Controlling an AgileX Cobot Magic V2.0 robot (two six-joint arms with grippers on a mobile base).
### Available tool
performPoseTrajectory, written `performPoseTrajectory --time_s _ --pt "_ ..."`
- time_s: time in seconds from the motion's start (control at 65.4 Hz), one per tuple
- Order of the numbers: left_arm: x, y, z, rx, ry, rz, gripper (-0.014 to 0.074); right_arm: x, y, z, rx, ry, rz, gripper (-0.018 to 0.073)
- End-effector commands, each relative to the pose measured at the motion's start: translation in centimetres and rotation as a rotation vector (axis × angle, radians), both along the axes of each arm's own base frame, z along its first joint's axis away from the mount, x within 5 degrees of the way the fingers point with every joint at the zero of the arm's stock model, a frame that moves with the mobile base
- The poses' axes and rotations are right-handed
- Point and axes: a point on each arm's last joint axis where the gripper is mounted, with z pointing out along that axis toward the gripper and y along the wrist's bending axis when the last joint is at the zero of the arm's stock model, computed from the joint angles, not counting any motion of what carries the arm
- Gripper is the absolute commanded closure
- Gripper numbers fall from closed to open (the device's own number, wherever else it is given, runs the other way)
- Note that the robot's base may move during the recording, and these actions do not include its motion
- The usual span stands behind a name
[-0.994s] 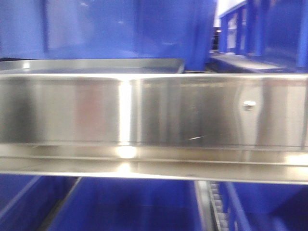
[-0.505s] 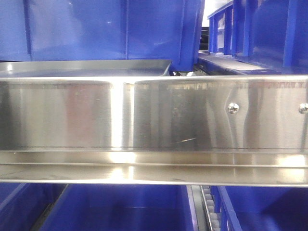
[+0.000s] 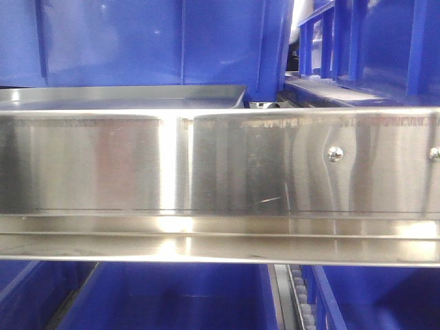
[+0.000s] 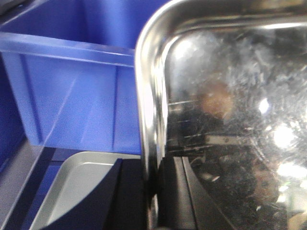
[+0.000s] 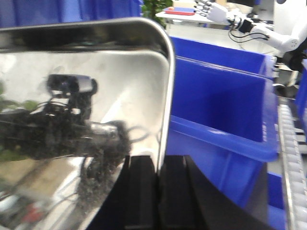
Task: Stack silver trays without gaps
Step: 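Drive up to the shelf holding the other silver tray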
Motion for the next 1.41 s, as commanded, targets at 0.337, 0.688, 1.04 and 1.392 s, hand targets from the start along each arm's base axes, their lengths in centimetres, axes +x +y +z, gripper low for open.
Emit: performPoseTrajectory --time_s 0.337,0.688,1.04,1.392 --pt "-0.1 -1.3 0.9 -0.034 -0.076 -0.118 0.0613 -1.1 2.1 0.8 0.02 -0.072 0.234 0.0634" --pt "-0.1 -1.2 0.9 -0.027 -0.08 -0.117 0.0613 -1.0 1.9 0.8 0.013 -0.069 0.205 0.0634" --pt "-0.1 -1.3 1.0 -0.018 -0.096 -0.126 0.0613 -0.2 1.3 -0.3 -0.007 -0.002 0.076 0.0634" --pt "-0.2 0.5 0.1 0.081 0.005 0.041 0.0613 1.2 3.7 -3.6 -0.079 0.087 0.065 0.0634"
